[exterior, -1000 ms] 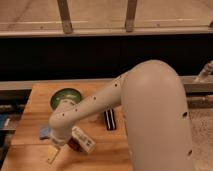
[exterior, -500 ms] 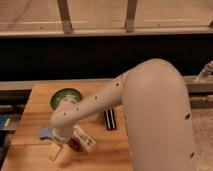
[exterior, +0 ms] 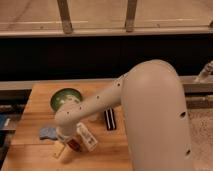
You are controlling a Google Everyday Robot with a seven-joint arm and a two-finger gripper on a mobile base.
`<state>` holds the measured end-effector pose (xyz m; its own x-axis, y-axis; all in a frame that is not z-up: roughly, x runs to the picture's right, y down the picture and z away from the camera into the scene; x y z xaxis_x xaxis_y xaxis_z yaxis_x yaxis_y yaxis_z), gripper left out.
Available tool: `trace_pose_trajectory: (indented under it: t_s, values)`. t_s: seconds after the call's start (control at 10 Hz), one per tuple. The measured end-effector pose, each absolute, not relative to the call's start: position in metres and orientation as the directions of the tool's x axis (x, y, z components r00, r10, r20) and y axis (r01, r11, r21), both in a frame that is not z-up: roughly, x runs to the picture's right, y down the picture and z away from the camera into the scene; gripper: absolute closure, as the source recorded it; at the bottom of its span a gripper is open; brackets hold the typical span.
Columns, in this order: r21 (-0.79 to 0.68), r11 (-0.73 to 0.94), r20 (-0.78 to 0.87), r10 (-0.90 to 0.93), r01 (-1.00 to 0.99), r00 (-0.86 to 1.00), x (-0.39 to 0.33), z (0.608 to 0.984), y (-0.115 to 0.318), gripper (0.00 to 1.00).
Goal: Place the pepper in the ceramic bowl
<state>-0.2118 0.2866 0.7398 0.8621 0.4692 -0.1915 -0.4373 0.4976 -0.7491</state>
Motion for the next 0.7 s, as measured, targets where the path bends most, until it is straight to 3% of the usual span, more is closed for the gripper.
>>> trace_pose_trajectory:
  t_s: [0.5, 0.7]
  values:
    - [-0.726, 0.505, -0.185, 0.51, -0.466, 0.84, -0.22, 0.745, 0.296, 0.23]
    - [-0.706, 0.53, -0.184, 0.504, -0.47, 0.844, -0.226, 0.741, 0.298, 0.39]
